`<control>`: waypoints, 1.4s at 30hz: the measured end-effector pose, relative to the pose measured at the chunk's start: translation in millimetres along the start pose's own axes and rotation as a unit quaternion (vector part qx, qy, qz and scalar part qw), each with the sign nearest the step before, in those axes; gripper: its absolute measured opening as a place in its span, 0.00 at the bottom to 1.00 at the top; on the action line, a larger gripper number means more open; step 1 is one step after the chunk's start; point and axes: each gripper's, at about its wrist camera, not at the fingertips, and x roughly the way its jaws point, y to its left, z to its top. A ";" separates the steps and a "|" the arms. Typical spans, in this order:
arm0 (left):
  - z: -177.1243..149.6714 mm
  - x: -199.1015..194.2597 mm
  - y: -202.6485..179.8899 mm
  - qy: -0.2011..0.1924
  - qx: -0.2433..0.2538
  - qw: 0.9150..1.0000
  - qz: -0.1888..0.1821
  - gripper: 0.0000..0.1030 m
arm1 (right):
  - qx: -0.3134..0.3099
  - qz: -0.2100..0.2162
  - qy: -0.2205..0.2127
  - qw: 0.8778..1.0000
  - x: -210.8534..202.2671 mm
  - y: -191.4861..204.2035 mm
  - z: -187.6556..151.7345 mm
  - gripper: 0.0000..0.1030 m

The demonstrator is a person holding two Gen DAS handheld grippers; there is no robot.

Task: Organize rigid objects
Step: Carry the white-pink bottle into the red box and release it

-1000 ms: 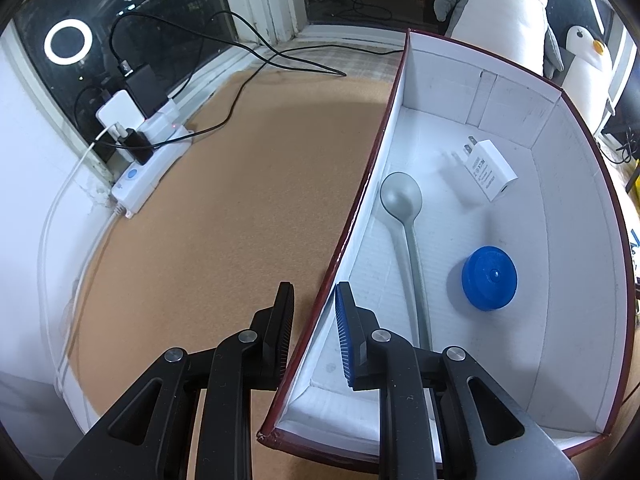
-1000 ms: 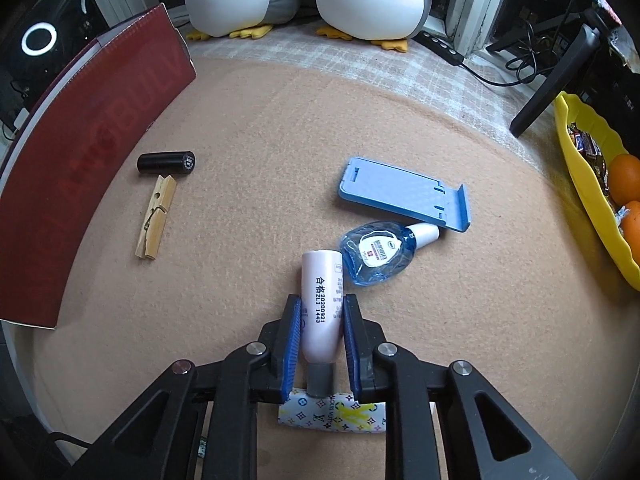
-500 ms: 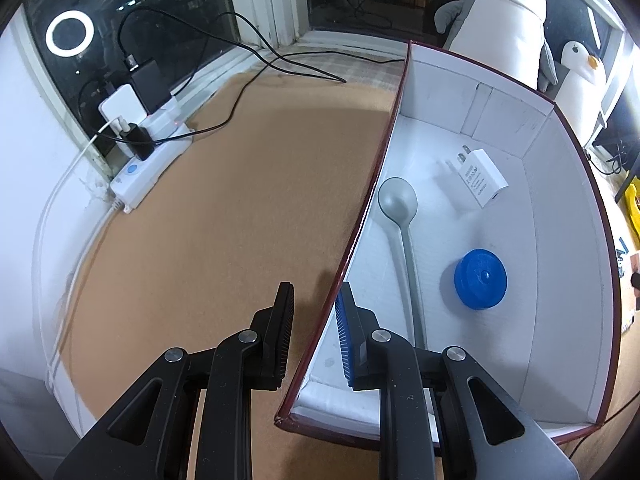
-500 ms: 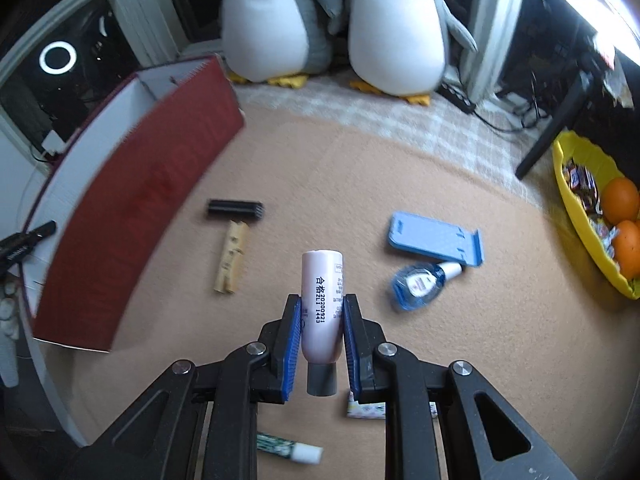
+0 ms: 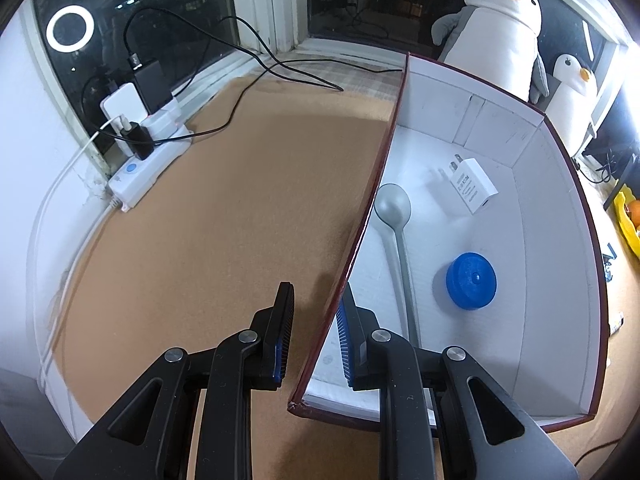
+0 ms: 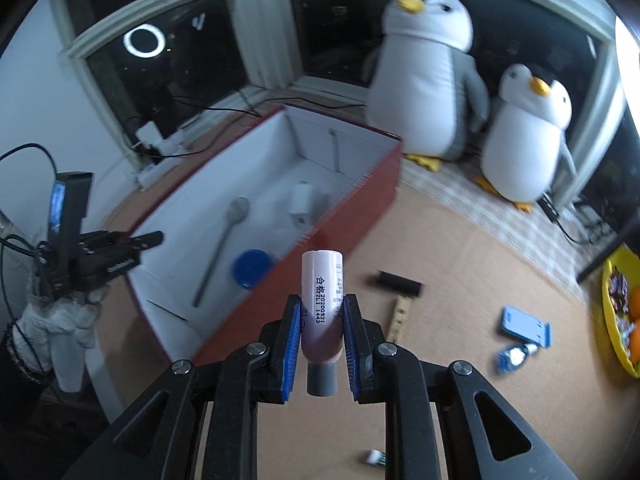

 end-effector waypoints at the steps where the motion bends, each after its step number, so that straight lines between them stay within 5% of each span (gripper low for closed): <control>1: -0.1 -0.2 0.2 0.000 0.000 1.000 -0.001 0.18 | -0.007 0.005 -0.001 1.000 1.6 7.7 2.3 0.18; 13: -1.0 -0.8 3.1 -0.005 -0.004 1.000 -0.016 0.18 | -0.062 0.032 0.023 0.997 48.5 78.7 24.7 0.18; 30: 0.4 1.9 2.1 -0.003 -0.005 1.000 -0.019 0.18 | -0.084 0.028 0.057 0.994 82.0 100.2 17.3 0.18; 35: 0.5 2.2 1.8 -0.003 -0.005 1.000 -0.019 0.18 | -0.074 0.031 0.048 0.996 77.7 97.2 17.9 0.36; 42: 0.6 2.7 0.6 -0.002 -0.005 1.000 -0.019 0.18 | -0.054 0.040 0.033 0.997 65.6 91.7 17.8 0.36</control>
